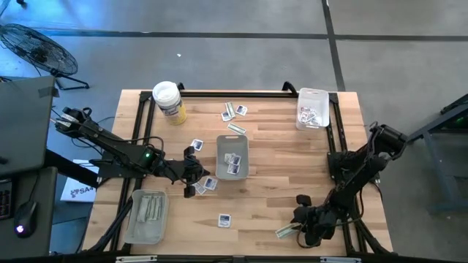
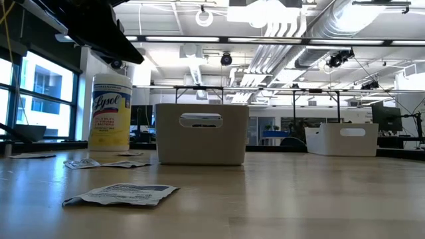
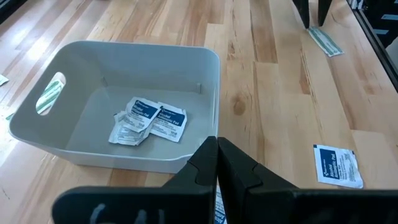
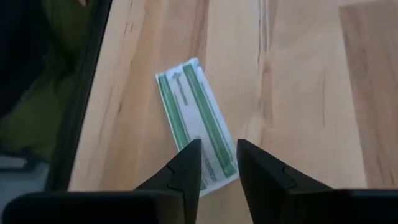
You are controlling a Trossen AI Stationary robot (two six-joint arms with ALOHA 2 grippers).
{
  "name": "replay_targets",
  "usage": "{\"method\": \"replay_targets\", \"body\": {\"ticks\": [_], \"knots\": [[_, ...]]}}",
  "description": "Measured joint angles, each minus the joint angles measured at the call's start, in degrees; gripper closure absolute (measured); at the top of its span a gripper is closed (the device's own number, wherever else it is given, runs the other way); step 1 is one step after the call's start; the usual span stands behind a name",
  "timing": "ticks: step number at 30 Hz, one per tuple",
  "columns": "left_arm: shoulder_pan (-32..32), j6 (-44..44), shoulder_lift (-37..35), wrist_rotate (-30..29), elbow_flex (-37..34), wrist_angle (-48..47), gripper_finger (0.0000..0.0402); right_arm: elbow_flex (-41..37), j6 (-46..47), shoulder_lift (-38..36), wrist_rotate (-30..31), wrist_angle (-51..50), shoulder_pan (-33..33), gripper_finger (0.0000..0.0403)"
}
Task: Pick & Place First Aid Supplies
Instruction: Put the green pad into the bottom gray bin
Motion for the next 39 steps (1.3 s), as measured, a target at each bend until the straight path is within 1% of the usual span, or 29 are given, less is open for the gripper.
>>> {"method": "replay_targets", "body": {"ticks": [6,11,13,22,25,29,39], "knots": [[0.01,0.01,0.0,0.0,0.0,0.0,0.0399,0.0,-5.7,1.37,0.1,-0.09,-0.02,0.0317],[0.0,0.01,0.0,0.0,0.0,0.0,0.0399,0.0,-5.89,0.44,5.25,0.01,-0.02,0.0318],[0.0,0.02,0.0,0.0,0.0,0.01,0.0399,0.0,-5.9,-0.1,6.1,-0.07,-0.03,0.0318],[0.01,0.01,0.0,0.0,0.0,0.01,0.0399,0.0,-6.39,-0.66,4.85,-3.41,-0.02,0.0318],[0.0,0.01,0.0,0.0,0.0,-0.01,0.0399,0.0,-11.34,-0.66,3.36,-3.48,-0.04,0.0317],[0.02,0.02,0.0,0.0,0.0,0.01,0.0399,-0.03,-14.54,-0.66,3.31,-3.39,-0.17,0.0317],[0.0,0.01,0.0,0.0,0.0,-0.02,0.0399,-0.09,-14.95,-0.66,3.61,-3.22,-0.2,0.0317]]}}
